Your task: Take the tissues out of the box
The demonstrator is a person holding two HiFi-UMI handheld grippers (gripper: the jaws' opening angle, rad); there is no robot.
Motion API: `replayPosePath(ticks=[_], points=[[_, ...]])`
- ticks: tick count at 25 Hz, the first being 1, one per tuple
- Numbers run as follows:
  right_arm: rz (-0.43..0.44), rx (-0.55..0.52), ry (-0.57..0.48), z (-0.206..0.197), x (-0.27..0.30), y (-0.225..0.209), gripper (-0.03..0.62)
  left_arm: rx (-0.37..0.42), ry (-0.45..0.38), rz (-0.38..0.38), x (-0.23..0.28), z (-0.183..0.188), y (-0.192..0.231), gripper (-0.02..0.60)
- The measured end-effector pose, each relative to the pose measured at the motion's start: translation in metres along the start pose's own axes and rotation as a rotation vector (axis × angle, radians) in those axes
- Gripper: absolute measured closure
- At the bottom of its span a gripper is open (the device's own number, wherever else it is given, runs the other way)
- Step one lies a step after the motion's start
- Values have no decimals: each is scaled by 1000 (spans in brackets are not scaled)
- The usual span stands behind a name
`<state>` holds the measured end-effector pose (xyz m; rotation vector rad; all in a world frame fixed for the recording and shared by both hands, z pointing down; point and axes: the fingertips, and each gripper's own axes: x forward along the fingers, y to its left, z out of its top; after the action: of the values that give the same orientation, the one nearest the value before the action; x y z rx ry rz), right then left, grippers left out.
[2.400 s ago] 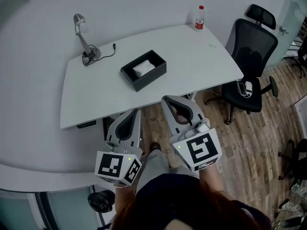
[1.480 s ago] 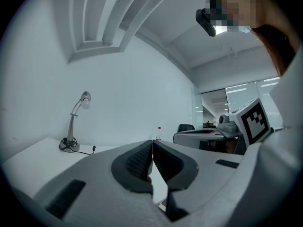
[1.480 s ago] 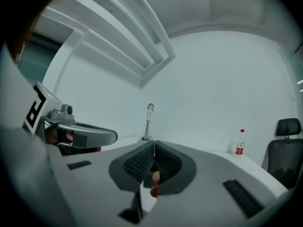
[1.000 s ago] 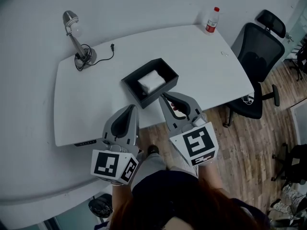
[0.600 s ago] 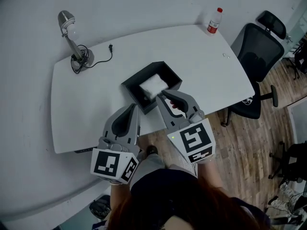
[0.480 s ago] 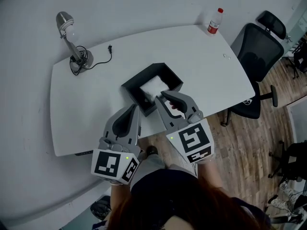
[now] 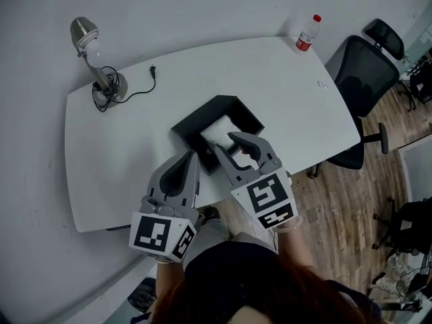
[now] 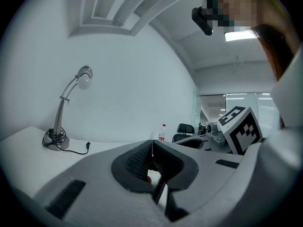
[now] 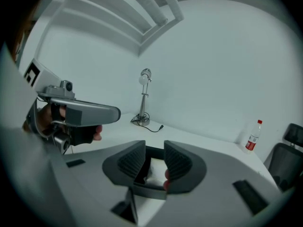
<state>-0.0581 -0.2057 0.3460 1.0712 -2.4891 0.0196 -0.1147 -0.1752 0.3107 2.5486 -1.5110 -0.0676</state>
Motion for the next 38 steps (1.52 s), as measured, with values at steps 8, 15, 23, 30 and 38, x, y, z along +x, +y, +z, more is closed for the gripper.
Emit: replayPosePath(ticks=[8,15,23,30,38], points=[[12,-6,114,-23,30,-2,410,-48,40,-5,13,-17,22,560],[9,-7,218,-44,50,-8,378,-84,66,-15,24,-29,35,560],[41,-23,356,-69,68,-9,353,-115,91,-18,34,-39,47,560],[52,-35,477,-86,78,-10,327,-134,107,-27,40,-46,53,560],[55,-42,595,-97,84,-10,312,-153,109,-21,42,-48,62,560]])
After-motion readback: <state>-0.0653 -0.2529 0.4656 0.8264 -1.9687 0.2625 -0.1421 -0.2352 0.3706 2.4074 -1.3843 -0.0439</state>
